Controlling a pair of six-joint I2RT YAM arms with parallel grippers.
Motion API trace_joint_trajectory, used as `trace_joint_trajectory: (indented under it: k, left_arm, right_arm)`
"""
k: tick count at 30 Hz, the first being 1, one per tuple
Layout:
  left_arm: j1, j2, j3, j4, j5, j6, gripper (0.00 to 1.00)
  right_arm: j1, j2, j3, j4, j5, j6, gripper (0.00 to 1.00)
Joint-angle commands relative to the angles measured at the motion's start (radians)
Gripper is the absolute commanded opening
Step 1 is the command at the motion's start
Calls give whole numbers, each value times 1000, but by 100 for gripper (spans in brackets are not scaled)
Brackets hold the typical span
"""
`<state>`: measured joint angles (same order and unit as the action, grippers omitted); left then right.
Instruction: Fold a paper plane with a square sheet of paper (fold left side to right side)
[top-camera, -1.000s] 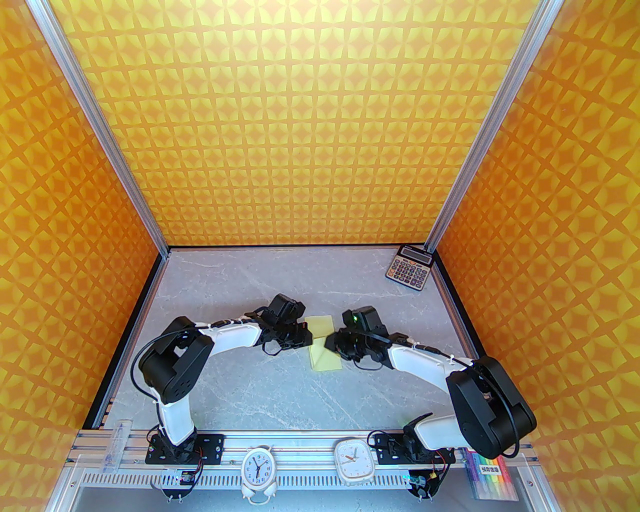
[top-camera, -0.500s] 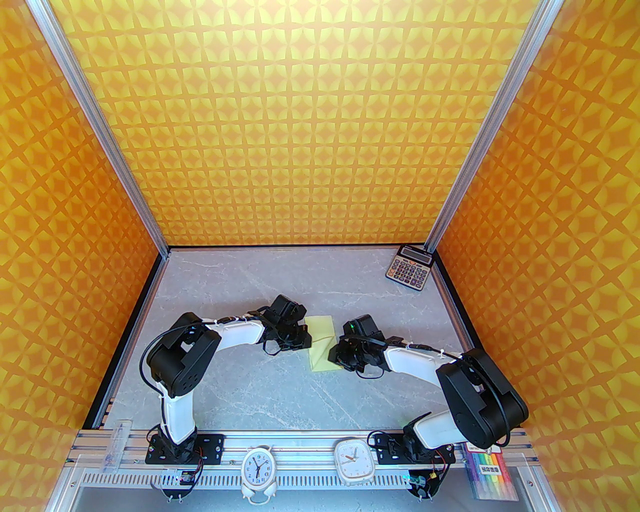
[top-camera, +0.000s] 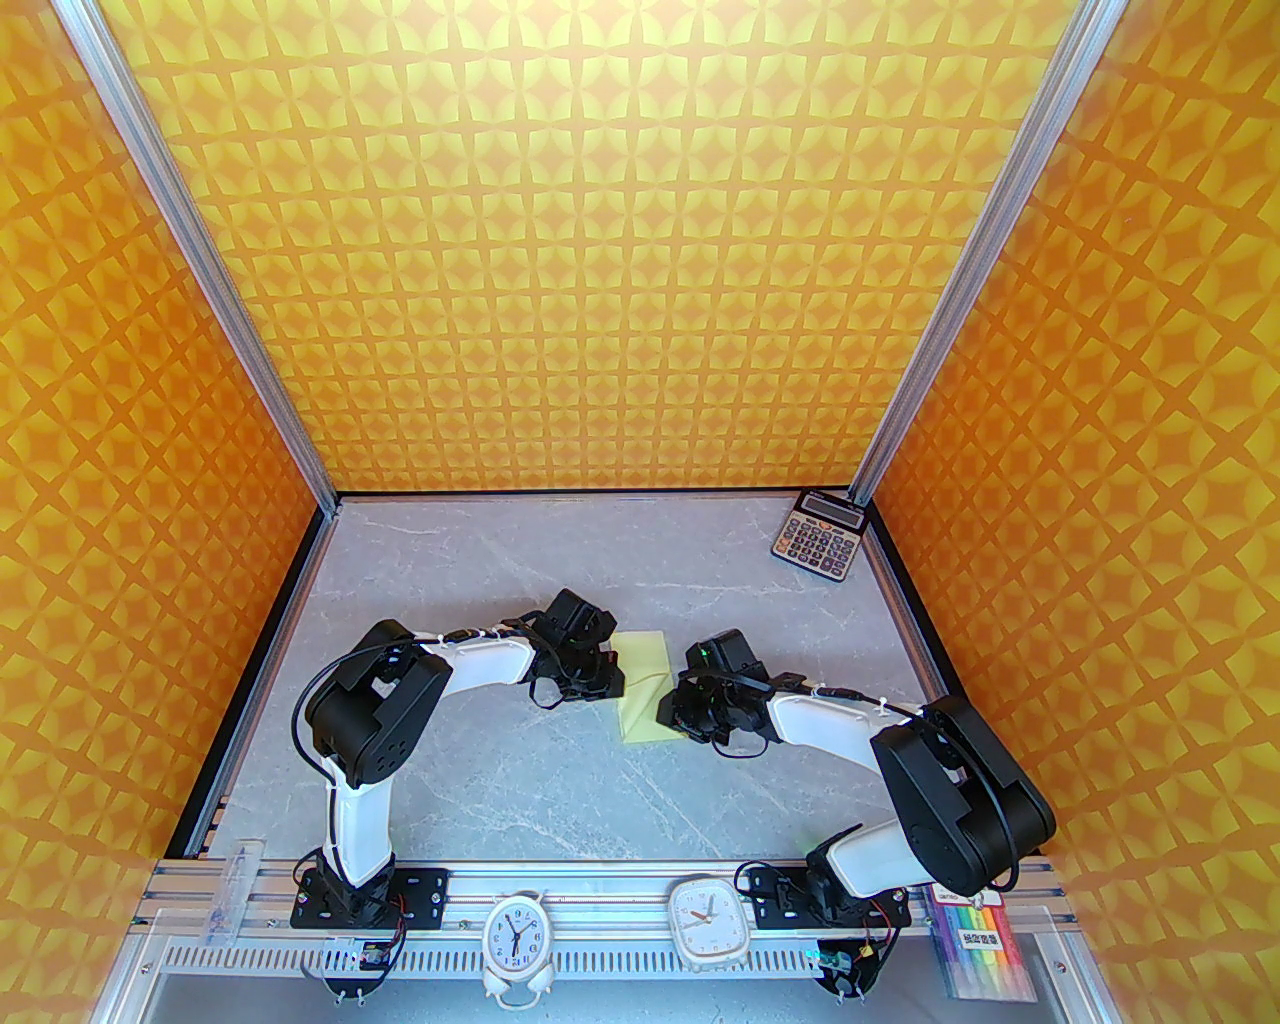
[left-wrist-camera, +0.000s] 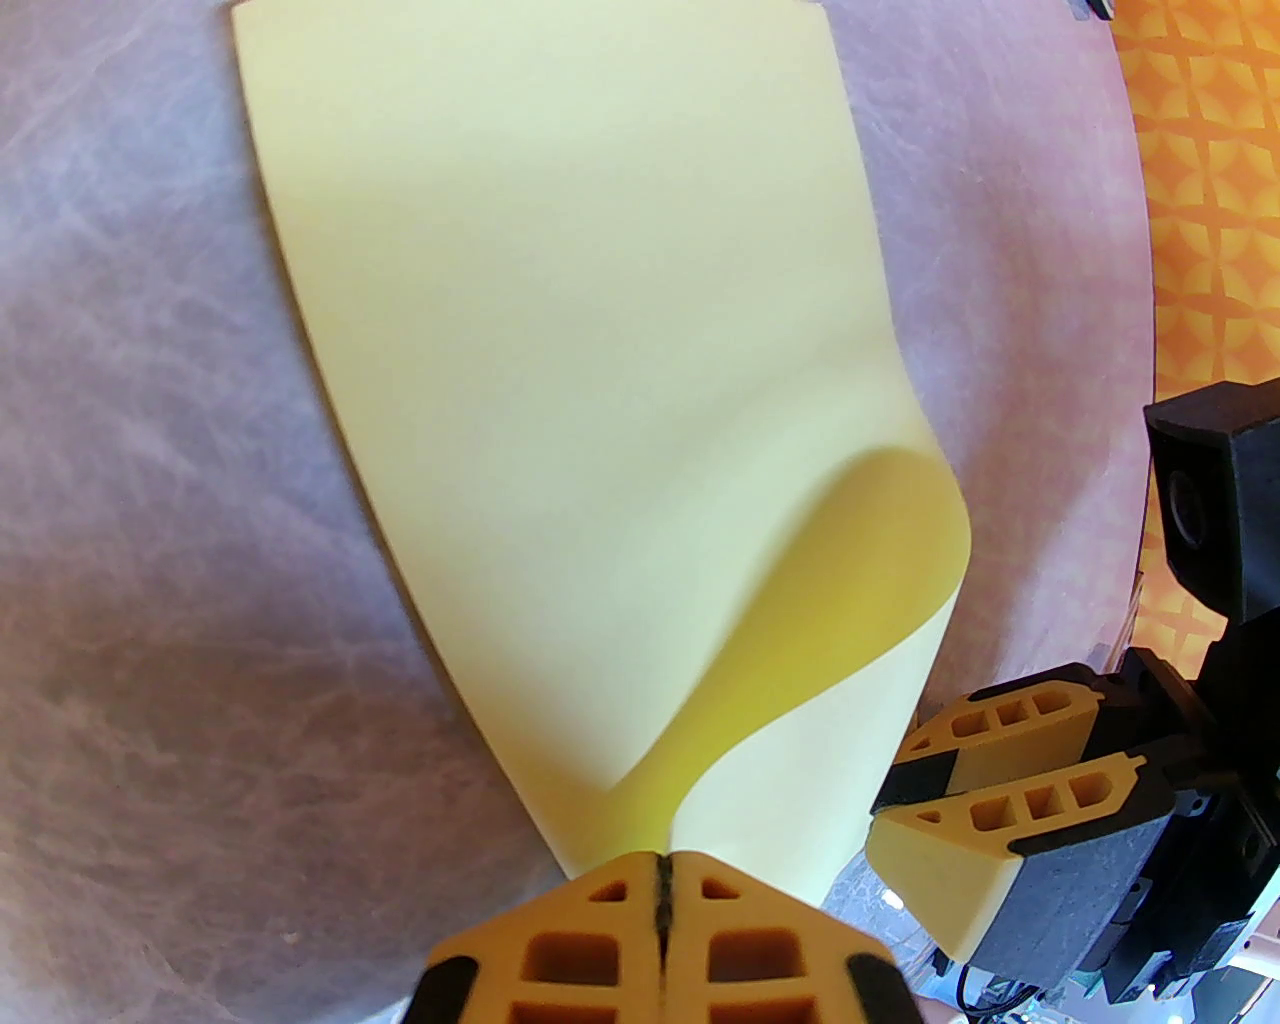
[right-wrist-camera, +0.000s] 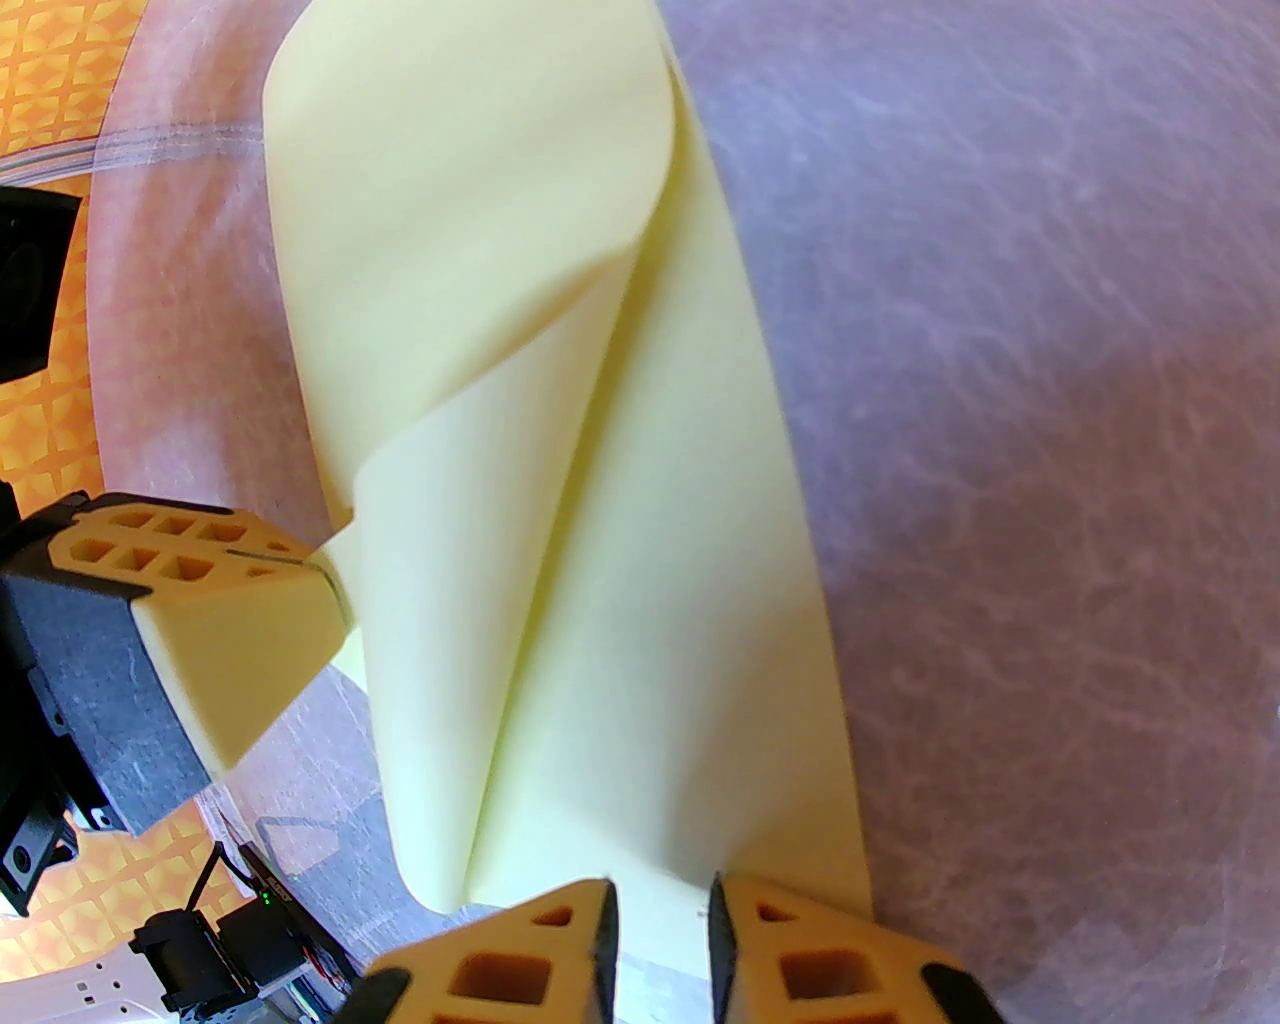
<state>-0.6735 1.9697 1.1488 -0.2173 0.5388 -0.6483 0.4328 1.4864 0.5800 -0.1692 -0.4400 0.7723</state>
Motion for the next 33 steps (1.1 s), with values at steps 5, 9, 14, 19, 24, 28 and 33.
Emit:
trace_joint_trajectory:
  k: [5,9,14,19,24,28,33]
  left_arm:
    - [8,16,29,-33,17,35,0]
    - [9,23,37,-44,16,46,0]
    - [9,31,56,-60,17,57,0]
    - [8,40,55,-60,17,57,0]
    - [8,44,53,-62,16,62,0]
    - [38,50,54,-67,17,66,0]
    - [40,53,73,-79,17,77,0]
  right_arm:
    - [9,15,3,-18,23,-16,24]
    - [9,20,7,-19,20,-19,24]
    - [9,22,6,-18,19,-20,24]
    - [9,24,7,-17,19,-19,24]
    - [9,23,6,-17,19,-19,24]
    - [9,23,8,-16,18,-19,24]
    - [9,29,11,-21,17,-22,24]
